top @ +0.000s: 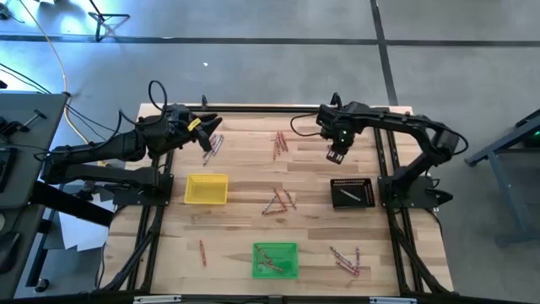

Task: Sort crayons
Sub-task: Put the orange crayon into the yellow bin

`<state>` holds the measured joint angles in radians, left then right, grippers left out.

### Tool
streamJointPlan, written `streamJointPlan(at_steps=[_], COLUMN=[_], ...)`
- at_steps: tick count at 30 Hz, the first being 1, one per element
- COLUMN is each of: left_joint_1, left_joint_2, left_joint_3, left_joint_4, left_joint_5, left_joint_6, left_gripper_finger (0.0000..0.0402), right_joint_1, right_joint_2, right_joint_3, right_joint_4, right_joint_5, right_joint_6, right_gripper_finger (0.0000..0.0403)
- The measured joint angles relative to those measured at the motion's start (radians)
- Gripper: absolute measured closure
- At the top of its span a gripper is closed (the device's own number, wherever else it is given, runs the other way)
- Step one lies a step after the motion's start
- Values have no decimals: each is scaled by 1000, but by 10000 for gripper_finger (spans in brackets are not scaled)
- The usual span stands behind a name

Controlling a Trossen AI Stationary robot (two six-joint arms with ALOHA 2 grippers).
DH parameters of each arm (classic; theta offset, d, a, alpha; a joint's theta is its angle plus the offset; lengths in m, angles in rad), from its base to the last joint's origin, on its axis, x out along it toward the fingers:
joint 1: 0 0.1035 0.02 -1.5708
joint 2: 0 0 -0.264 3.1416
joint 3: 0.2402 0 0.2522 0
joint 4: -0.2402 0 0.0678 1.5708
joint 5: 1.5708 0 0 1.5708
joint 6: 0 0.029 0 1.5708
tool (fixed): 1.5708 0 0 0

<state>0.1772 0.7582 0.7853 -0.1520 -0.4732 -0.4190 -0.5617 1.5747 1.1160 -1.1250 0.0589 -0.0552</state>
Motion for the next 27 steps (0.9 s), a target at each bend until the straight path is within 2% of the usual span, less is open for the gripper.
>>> streamJointPlan(at_steps=[7, 12, 23, 27], left_joint_1=[0, 0, 0, 0], left_joint_2=[0, 0, 0, 0], left_joint_3=[0, 0, 0, 0], left_joint_4=[1, 1, 0, -1], left_joint_5=[-113, -120, -119, -120], left_joint_6=[97, 134, 162, 162], left_gripper_finger=[275, 275, 275, 275], right_joint_1=[-42, -66, -99, -101], right_joint_2=[73, 116, 142, 142], right_joint_3=[0, 0, 0, 0], right_joint_4=[53, 54, 138, 144], right_joint_5=[0, 0, 4, 5], right_joint_6=[-40, -121, -471, -511], right_gripper_finger=[313, 313, 326, 331])
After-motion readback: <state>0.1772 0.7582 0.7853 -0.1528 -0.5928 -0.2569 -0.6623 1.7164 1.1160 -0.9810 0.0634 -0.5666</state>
